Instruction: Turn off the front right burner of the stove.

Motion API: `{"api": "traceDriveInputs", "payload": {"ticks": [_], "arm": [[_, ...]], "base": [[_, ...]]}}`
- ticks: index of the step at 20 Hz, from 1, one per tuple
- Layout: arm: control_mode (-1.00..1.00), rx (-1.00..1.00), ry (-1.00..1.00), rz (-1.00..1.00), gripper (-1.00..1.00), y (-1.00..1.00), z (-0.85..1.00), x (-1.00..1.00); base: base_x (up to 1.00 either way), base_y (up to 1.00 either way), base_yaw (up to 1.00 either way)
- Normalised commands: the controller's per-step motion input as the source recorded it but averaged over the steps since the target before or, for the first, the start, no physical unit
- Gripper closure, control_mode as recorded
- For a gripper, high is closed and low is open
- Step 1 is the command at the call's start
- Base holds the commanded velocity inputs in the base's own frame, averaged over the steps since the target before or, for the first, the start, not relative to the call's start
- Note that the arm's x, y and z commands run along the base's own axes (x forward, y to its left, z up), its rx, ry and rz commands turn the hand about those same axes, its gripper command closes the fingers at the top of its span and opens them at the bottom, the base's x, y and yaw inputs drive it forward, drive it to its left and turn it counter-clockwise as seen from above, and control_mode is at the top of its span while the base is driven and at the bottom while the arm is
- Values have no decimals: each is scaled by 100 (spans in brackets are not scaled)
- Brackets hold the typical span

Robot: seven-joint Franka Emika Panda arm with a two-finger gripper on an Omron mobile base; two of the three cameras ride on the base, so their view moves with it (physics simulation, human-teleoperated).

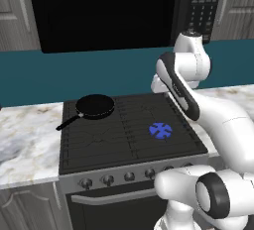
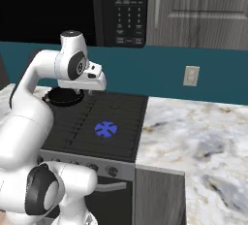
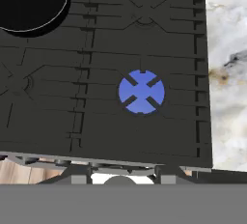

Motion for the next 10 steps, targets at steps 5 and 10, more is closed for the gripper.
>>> {"api": "traceDriveInputs", "payload": {"ticks": [5, 10], "arm": [[-100, -3, -2, 1, -100, 2, -12, -28], [-100, -5, -1, 7, -100, -19, -56, -83]], "base": [[0, 0, 0], [0, 0, 0]]}}
